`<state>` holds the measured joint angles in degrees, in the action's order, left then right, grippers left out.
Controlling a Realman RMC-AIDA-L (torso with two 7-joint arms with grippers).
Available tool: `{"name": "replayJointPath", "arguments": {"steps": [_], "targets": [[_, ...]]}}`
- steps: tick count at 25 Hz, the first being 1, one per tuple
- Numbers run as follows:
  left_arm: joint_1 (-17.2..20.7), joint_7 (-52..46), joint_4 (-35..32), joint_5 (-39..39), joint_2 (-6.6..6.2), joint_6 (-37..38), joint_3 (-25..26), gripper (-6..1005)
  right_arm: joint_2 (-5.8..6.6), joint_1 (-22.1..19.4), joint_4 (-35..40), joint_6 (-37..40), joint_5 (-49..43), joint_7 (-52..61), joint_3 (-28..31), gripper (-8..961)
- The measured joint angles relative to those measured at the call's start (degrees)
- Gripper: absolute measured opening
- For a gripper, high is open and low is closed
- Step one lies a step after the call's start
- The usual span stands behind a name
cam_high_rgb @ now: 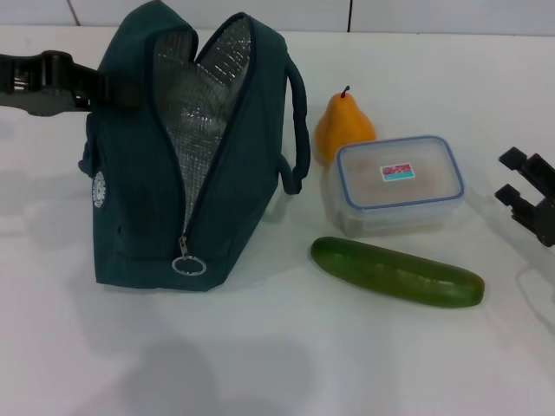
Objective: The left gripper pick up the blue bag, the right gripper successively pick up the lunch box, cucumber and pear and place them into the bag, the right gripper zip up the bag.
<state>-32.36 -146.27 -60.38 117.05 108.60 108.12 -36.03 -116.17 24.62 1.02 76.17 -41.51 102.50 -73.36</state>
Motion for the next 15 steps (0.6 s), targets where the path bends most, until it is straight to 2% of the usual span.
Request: {"name": "replayJointPath", "arguments": {"steps": [15], "targets": [[-0.5, 0.1, -0.3, 0.5, 0.38, -0.1, 0.0, 44, -0.01, 6.4, -0.6, -5.7, 0.0, 0.8, -3.1, 809]]}}
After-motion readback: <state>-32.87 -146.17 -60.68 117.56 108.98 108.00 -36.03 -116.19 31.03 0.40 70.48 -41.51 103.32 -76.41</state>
